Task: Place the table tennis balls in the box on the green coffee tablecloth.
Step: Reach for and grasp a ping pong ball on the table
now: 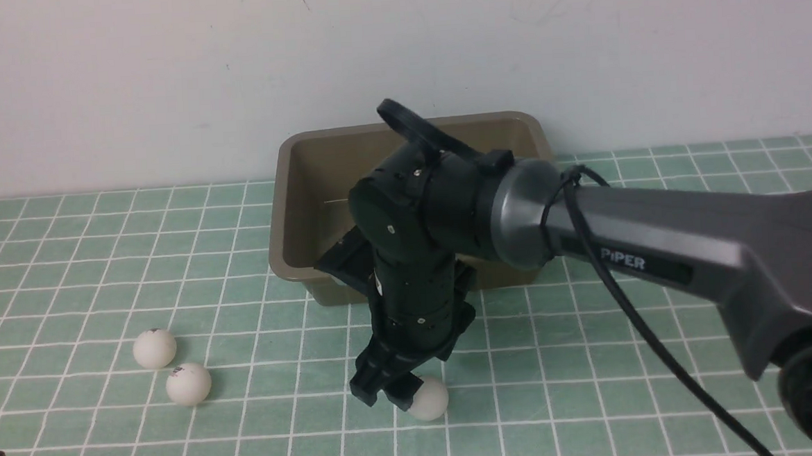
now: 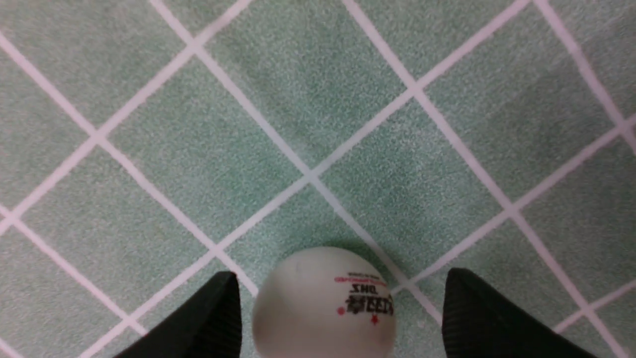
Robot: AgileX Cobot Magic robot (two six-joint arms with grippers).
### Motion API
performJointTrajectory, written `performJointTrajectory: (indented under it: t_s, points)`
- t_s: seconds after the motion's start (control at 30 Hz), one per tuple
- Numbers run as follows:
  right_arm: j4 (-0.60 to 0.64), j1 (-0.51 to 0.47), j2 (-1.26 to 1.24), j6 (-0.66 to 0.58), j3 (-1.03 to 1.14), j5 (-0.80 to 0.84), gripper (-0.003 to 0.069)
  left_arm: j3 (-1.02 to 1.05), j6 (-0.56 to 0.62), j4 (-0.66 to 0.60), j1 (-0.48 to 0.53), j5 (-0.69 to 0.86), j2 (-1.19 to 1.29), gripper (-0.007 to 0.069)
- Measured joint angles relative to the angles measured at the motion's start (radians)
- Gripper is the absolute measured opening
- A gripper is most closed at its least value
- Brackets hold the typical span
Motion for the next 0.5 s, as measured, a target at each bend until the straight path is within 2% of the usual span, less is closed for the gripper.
performJointTrajectory:
  t_s: [0.17, 0.27, 0.37, 0.5]
  points:
    - [0.000, 0.000, 0.034, 0.002, 0.008, -0.002, 0.0484, 0.000, 0.000, 0.000, 0.000, 0.000, 0.000, -0.0004]
    - [0.000, 0.000, 0.044, 0.003, 0.009, -0.003, 0.0442, 0.000, 0.000, 0.000, 0.000, 0.000, 0.000, -0.0004]
    - [0.013, 0.000, 0.043, 0.001, 0.009, -0.003, 0.0365, 0.000, 0.000, 0.000, 0.000, 0.000, 0.000, -0.0004]
    - [0.063, 0.000, 0.022, -0.019, 0.009, -0.003, 0.0362, 0.000, 0.000, 0.000, 0.000, 0.000, 0.000, -0.0004]
